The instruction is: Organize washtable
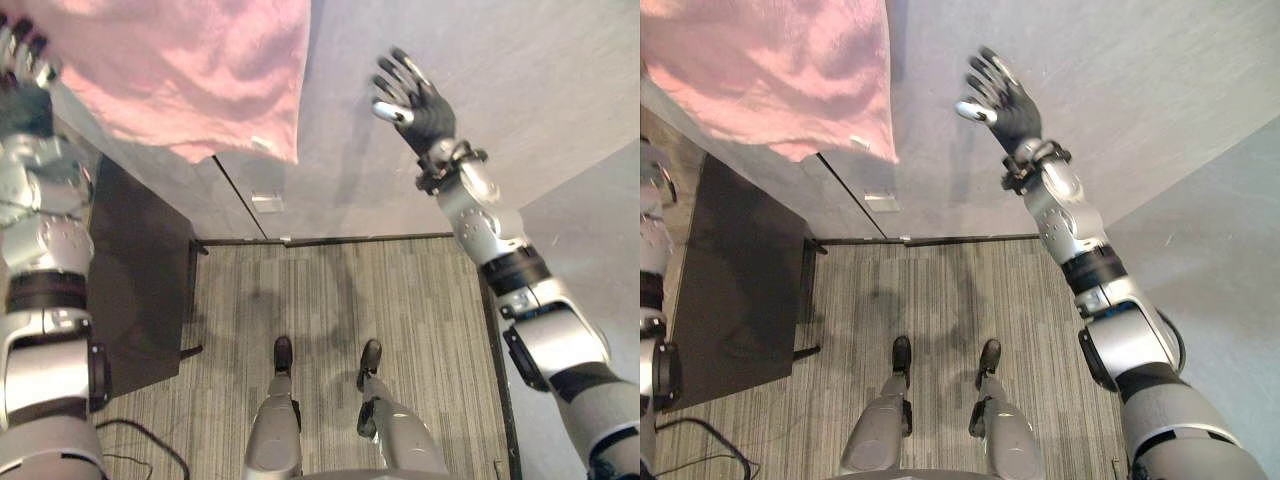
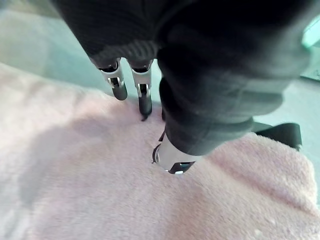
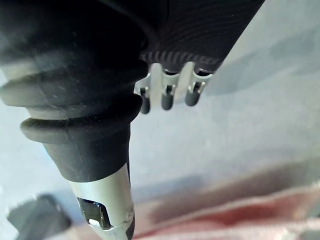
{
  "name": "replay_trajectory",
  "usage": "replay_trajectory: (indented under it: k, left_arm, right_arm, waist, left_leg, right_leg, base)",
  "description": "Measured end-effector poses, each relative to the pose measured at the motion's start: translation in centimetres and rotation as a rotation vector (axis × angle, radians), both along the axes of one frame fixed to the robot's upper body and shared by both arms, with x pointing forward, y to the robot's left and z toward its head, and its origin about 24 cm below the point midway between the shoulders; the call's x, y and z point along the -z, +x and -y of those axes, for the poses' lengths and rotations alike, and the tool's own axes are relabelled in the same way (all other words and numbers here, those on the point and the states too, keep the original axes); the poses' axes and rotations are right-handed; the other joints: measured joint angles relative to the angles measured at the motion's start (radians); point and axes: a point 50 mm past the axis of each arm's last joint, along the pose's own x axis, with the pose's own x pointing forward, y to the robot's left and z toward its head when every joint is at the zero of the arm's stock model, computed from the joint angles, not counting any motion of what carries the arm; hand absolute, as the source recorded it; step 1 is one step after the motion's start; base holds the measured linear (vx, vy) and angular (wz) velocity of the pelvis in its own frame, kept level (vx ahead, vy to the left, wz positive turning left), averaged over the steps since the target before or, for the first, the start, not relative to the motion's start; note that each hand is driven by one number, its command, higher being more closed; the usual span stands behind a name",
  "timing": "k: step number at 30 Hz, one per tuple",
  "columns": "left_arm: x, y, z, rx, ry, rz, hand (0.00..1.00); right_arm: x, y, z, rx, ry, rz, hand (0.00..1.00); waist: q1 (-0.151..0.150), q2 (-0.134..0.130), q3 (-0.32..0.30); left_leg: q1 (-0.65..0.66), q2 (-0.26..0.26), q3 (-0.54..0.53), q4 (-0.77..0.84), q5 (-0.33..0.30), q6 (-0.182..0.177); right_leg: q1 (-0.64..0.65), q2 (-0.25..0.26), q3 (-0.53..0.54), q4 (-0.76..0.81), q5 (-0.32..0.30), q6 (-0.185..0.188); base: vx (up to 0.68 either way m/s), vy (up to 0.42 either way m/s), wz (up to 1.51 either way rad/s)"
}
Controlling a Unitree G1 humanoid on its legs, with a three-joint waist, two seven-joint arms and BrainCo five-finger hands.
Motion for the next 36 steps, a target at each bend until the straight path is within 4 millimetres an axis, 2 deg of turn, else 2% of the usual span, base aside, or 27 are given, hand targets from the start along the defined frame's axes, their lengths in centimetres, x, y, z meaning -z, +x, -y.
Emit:
replay_trajectory:
  k: [3,4,6,7,9,12,15,17,19,20,21,22,23,24,25,26,27,28,29,30,31,32,33,34,35,36]
  left_arm:
    - [4.6,-2.2,-1.9,-0.066,-0.077,-0.118,0.00]
    - [6.5,-3.3,-3.1,-0.107,-0.113,-0.174,0.00]
    - [9.8,-5.9,-5.3,-0.213,-0.213,-0.257,0.00]
    - [10.6,-6.6,-5.6,-0.224,-0.228,-0.273,0.00]
    - [13.7,-8.5,-5.7,-0.257,-0.299,-0.331,0.00]
    - [16.0,-10.5,-5.8,-0.336,-0.398,-0.347,0.00]
    - [17.6,-11.2,-4.2,-0.352,-0.419,-0.383,0.00]
    - [19.5,-11.6,-0.7,-0.286,-0.379,-0.452,0.00]
    - [22.0,-11.9,3.8,-0.165,-0.370,-0.557,0.00]
    - [22.8,-12.0,5.2,-0.125,-0.382,-0.583,0.00]
    - [23.9,-12.1,7.6,-0.060,-0.408,-0.622,0.00]
    - [25.7,-12.4,11.5,0.045,-0.468,-0.693,0.00]
    - [26.3,-12.6,12.9,0.092,-0.487,-0.720,0.00]
    - [27.3,-12.9,15.9,0.189,-0.523,-0.775,0.00]
    - [27.7,-13.1,17.0,0.225,-0.538,-0.796,0.00]
    - [28.5,-13.3,19.2,0.303,-0.575,-0.844,0.00]
    - [29.2,-13.7,20.6,0.354,-0.592,-0.893,0.00]
    - [29.5,-13.9,21.1,0.371,-0.592,-0.914,0.00]
    - [30.2,-14.5,22.1,0.412,-0.593,-0.966,0.00]
    - [30.4,-15.0,22.5,0.430,-0.594,-0.988,0.00]
    - [30.5,-15.3,22.9,0.437,-0.606,-0.995,0.00]
    - [30.4,-15.2,22.6,0.442,-0.588,-0.990,0.00]
    - [30.1,-14.7,22.2,0.445,-0.568,-0.980,0.00]
    - [30.1,-14.6,22.1,0.444,-0.560,-0.978,0.00]
    - [30.1,-14.5,22.0,0.440,-0.550,-0.981,0.00]
    - [30.0,-14.3,22.1,0.440,-0.552,-0.979,0.00]
  right_arm:
    - [6.9,-3.2,4.6,0.151,0.059,-0.189,0.00]
    - [9.0,-4.9,6.2,0.214,0.083,-0.249,0.00]
    - [12.0,-7.9,8.9,0.338,0.128,-0.333,0.00]
    - [12.7,-8.7,9.6,0.373,0.140,-0.350,0.00]
    - [13.9,-11.8,11.9,0.511,0.190,-0.375,0.00]
    - [14.8,-14.9,14.2,0.675,0.263,-0.378,0.00]
    - [15.8,-17.3,15.5,0.811,0.289,-0.407,0.00]
    - [17.3,-18.3,14.6,0.860,0.319,-0.453,0.00]
    - [18.9,-18.7,12.7,0.829,0.348,-0.509,0.00]
    - [19.4,-18.7,11.8,0.803,0.349,-0.533,0.00]
    - [20.1,-18.6,10.4,0.763,0.353,-0.569,0.00]
    - [21.5,-18.6,7.8,0.688,0.355,-0.635,0.00]
    - [22.0,-18.5,6.7,0.650,0.362,-0.661,0.00]
    - [23.1,-18.4,4.1,0.560,0.372,-0.719,0.00]
    - [23.5,-18.4,3.2,0.523,0.375,-0.742,0.00]
    - [24.2,-18.4,1.2,0.446,0.382,-0.790,0.00]
    - [24.9,-18.6,-0.4,0.384,0.389,-0.832,0.00]
    - [25.2,-18.9,-1.0,0.367,0.393,-0.848,0.00]
    - [25.4,-19.1,-1.7,0.330,0.390,-0.862,0.00]
    - [25.7,-19.5,-2.0,0.313,0.391,-0.882,0.00]
    - [25.8,-19.7,-1.9,0.312,0.390,-0.885,0.00]
    - [26.1,-20.1,-1.7,0.323,0.394,-0.900,0.00]
    - [26.4,-20.6,-1.8,0.330,0.411,-0.916,0.00]
    - [26.5,-20.5,-1.6,0.338,0.415,-0.919,0.00]
    - [26.3,-20.0,-1.2,0.336,0.394,-0.908,0.00]
    - [26.3,-19.9,-0.8,0.339,0.381,-0.907,0.00]
  waist:
    - [0.001,0.000,-0.038]
    - [0.000,0.003,-0.049]
    - [-0.010,0.004,-0.089]
    - [-0.014,0.005,-0.101]
    - [-0.029,0.017,-0.137]
    - [-0.057,0.034,-0.160]
    - [-0.060,0.056,-0.196]
    - [-0.064,0.075,-0.212]
    - [-0.077,0.092,-0.226]
    - [-0.078,0.096,-0.230]
    - [-0.080,0.100,-0.231]
    - [-0.081,0.102,-0.234]
    - [-0.082,0.101,-0.233]
    - [-0.083,0.097,-0.232]
    - [-0.084,0.095,-0.232]
    - [-0.088,0.088,-0.232]
    - [-0.097,0.070,-0.227]
    - [-0.099,0.060,-0.224]
    - [-0.102,0.069,-0.225]
    - [-0.105,0.089,-0.224]
    - [-0.110,0.101,-0.223]
    - [-0.123,0.079,-0.222]
    - [-0.128,0.048,-0.214]
    - [-0.124,0.037,-0.204]
    - [-0.110,0.049,-0.192]
    - [-0.108,0.065,-0.182]
  left_leg:
    - [0.012,0.000,-0.001,0.000,-0.008,0.003]
    - [0.024,0.000,-0.002,0.000,-0.014,0.005]
    - [0.039,-0.001,-0.002,0.000,-0.023,0.007]
    - [0.042,-0.001,-0.003,0.000,-0.025,0.008]
    - [0.060,0.000,-0.005,0.000,-0.035,0.006]
    - [0.079,0.005,-0.008,0.000,-0.039,0.006]
    - [0.078,0.014,-0.009,-0.001,-0.039,0.006]
    - [0.097,0.019,-0.015,0.000,-0.039,0.006]
    - [0.113,0.020,-0.022,0.000,-0.039,0.005]
    - [0.116,0.020,-0.022,0.000,-0.039,0.005]
    - [0.124,0.015,-0.019,0.000,-0.039,0.005]
    - [0.132,0.016,-0.018,0.000,-0.039,0.005]
    - [0.135,0.016,-0.017,0.000,-0.039,0.005]
    - [0.139,0.016,-0.013,-0.001,-0.039,0.005]
    - [0.140,0.015,-0.010,-0.001,-0.039,0.006]
    - [0.142,0.013,0.000,-0.001,-0.042,0.010]
    - [0.148,0.004,0.011,0.000,-0.047,0.018]
    - [0.154,-0.004,0.012,0.011,-0.047,0.022]
    - [0.156,-0.009,0.020,0.040,-0.056,0.027]
    - [0.152,-0.001,0.035,0.024,-0.065,0.037]
    - [0.151,0.010,0.034,0.012,-0.066,0.038]
    - [0.138,0.004,0.032,0.001,-0.073,0.033]
    - [0.122,-0.029,0.037,0.023,-0.068,0.041]
    - [0.102,-0.040,0.040,0.072,-0.068,0.043]
    - [0.069,-0.043,0.038,0.136,-0.119,0.069]
    - [0.053,-0.029,0.044,0.126,-0.119,0.070]
  right_leg:
    - [0.014,-0.001,-0.003,0.000,-0.012,0.003]
    - [0.028,-0.001,-0.004,0.000,-0.018,0.008]
    - [0.042,-0.002,-0.004,-0.001,-0.025,0.008]
    - [0.046,-0.002,-0.004,-0.001,-0.026,0.009]
    - [0.062,-0.003,-0.006,-0.004,-0.034,0.004]
    - [0.090,0.001,-0.005,-0.004,-0.039,0.003]
    - [0.091,0.005,-0.004,-0.005,-0.044,0.010]
    - [0.113,0.010,-0.009,-0.005,-0.046,0.009]
    - [0.135,0.012,-0.019,-0.005,-0.052,0.010]
    - [0.138,0.012,-0.020,-0.005,-0.053,0.010]
    - [0.146,0.012,-0.021,-0.004,-0.056,0.014]
    - [0.153,0.013,-0.020,-0.004,-0.056,0.014]
    - [0.155,0.013,-0.020,-0.004,-0.056,0.014]
    - [0.159,0.013,-0.017,-0.004,-0.056,0.014]
    - [0.159,0.013,-0.015,-0.004,-0.056,0.014]
    - [0.159,0.010,-0.010,-0.004,-0.057,0.015]
    - [0.157,-0.001,-0.001,-0.005,-0.057,0.015]
    - [0.157,-0.009,0.005,-0.005,-0.057,0.015]
    - [0.160,-0.007,0.023,-0.005,-0.065,0.031]
    - [0.156,0.000,0.039,-0.005,-0.084,0.057]
    - [0.150,0.007,0.040,0.011,-0.076,0.048]
    - [0.125,0.002,0.054,0.105,-0.117,0.051]
    - [0.094,-0.026,0.066,0.115,-0.134,0.035]
    - [0.075,-0.037,0.071,0.128,-0.135,0.036]
    - [0.033,-0.034,0.103,0.168,-0.149,0.062]
    - [-0.005,-0.022,0.142,0.241,-0.148,0.053]
  base:
    - [-0.04,0.009,0.04]
    - [0.00,0.000,0.00]
    - [0.00,0.000,0.00]
    - [-0.01,0.006,0.05]
    - [0.00,0.000,0.00]
    - [-0.04,-0.008,-0.01]
    - [-0.06,-0.032,0.00]
    - [-0.06,-0.025,0.07]
    - [-0.07,-0.020,0.13]
    - [-0.08,-0.003,0.06]
    - [-0.08,0.002,0.02]
    - [-0.09,0.002,0.01]
    - [-0.10,-0.010,-0.02]
    - [-0.09,-0.013,-0.03]
    - [-0.14,-0.016,-0.05]
    - [-0.15,-0.009,-0.02]
    - [-0.12,0.003,-0.03]
    - [-0.04,0.030,-0.17]
    - [-0.07,0.024,-0.30]
    - [-0.11,0.012,-0.27]
    - [-0.17,-0.003,0.07]
    - [-0.12,0.043,0.32]
    - [-0.09,0.062,0.27]
    - [0.00,0.083,-0.11]
    - [-0.01,0.040,-0.28]
    - [-0.04,0.023,-0.16]
